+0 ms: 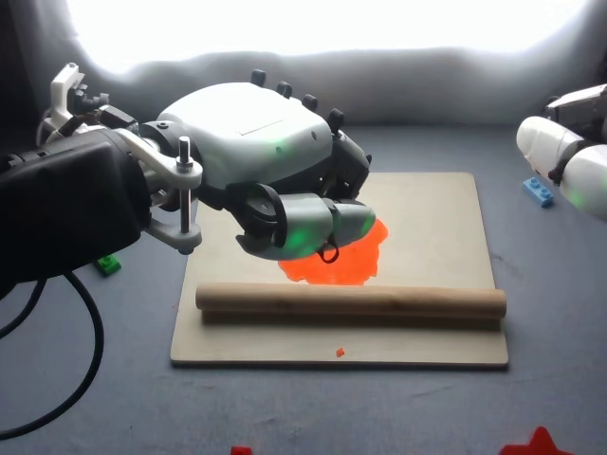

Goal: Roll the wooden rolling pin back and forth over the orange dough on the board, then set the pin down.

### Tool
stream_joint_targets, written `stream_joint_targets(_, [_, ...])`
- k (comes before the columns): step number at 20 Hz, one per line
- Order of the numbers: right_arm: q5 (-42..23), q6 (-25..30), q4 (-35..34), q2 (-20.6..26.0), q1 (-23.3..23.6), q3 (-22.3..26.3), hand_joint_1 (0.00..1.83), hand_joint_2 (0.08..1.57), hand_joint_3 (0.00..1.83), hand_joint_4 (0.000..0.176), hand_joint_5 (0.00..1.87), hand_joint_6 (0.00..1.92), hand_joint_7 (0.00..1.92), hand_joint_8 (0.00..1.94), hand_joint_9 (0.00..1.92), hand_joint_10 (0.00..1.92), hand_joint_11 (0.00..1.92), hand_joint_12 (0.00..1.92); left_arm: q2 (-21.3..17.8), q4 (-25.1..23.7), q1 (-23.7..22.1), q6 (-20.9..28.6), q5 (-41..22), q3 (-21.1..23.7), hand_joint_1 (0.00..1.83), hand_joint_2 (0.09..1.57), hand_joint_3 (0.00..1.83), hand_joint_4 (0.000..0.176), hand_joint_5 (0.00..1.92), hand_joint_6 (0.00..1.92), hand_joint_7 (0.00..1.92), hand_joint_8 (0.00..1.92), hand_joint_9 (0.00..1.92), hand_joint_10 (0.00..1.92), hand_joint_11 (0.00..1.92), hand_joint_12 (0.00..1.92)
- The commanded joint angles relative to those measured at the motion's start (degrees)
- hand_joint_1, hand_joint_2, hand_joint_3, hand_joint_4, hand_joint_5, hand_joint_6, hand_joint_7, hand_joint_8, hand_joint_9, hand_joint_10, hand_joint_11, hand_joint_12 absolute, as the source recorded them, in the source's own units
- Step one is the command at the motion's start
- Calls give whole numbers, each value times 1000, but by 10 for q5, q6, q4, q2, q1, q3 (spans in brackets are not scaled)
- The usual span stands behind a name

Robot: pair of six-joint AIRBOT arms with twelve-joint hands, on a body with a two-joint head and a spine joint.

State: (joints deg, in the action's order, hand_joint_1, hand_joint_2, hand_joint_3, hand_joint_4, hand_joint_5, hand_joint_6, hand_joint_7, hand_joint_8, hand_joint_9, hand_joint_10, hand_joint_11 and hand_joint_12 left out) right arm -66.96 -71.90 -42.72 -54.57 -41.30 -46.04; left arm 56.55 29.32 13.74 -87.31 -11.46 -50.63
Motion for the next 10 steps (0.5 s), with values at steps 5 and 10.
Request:
stream_joint_targets(5, [-53, 9, 30, 14, -18, 1, 0, 1428, 1, 0, 957, 1100, 1077, 1317, 925, 1787, 706, 1921, -8, 0, -10, 0, -56, 1, 0, 1528, 1, 0, 686, 1615, 926, 1579, 866, 1916, 815, 1921])
stream_joint_targets(10, [-62, 9, 31, 15, -21, 0, 5, 1467, 2, 0, 956, 1171, 1062, 1273, 919, 1696, 742, 1921, -12, 0, -11, 0, -57, 2, 0, 1566, 4, 0, 696, 1772, 952, 1662, 913, 1913, 877, 1921])
